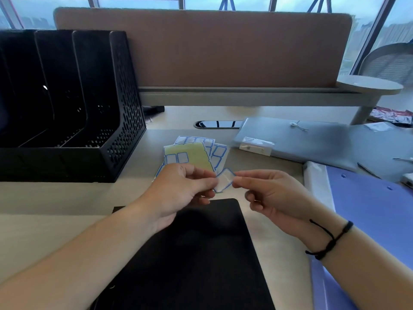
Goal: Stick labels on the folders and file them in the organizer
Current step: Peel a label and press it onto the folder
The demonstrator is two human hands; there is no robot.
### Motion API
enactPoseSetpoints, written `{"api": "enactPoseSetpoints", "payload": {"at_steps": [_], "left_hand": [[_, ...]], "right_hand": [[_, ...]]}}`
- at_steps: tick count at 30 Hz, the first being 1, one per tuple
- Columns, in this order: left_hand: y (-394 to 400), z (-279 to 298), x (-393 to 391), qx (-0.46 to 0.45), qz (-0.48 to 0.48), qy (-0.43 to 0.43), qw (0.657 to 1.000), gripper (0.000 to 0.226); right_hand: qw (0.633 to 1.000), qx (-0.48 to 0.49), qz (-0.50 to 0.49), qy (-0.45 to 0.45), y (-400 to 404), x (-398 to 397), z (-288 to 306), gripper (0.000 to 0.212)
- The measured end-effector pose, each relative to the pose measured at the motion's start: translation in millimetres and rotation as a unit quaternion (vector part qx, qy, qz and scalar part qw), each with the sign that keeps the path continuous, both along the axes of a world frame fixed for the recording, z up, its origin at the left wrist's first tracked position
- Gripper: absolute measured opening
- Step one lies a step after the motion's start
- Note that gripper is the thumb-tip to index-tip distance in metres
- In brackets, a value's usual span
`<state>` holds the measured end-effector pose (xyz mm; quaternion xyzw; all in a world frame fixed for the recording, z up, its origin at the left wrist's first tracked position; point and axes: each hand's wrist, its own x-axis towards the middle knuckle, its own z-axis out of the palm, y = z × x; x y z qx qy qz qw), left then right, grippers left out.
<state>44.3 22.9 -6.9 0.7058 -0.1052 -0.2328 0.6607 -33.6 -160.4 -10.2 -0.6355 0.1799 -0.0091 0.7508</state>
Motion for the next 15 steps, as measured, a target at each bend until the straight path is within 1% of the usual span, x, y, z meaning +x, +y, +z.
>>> {"api": "enactPoseSetpoints", "payload": {"at_steps": [2, 3, 4, 6, 7, 10, 15], "left_hand": [[-1, -2, 1, 0.021, 0.000, -0.026, 0.999, 0.009], [-2, -3, 1, 0.032, -0.002, -0.039, 0.999, 0.008], [-2, -4, 1, 0.043, -0.005, -0.053, 0.998, 0.007], [-3, -5, -1, 0.070, -0.022, -0.093, 0.993, 0.006], [-3, -5, -2, 0.090, -0.034, -0.118, 0.988, 0.005], [-2, -6, -6, 0.166, -0.053, -0.182, 0.968, 0.005], [0, -11, -9, 0.201, -0.070, -0.186, 0.959, 0.003]], "right_hand": [[0.999, -0.045, 0.000, -0.009, -1, 0, -3, 0.009], [0.995, -0.096, -0.006, -0.017, -2, -1, -3, 0.011], [0.985, -0.169, -0.012, -0.025, -1, -2, -4, 0.013], [0.945, -0.323, -0.022, -0.038, -1, -5, -7, 0.019], [0.929, -0.368, -0.024, -0.043, 1, -7, -8, 0.020], [0.909, -0.413, -0.029, -0.041, 2, -8, -9, 0.024], [0.869, -0.492, 0.042, -0.010, 2, -7, -17, 0.023]]}}
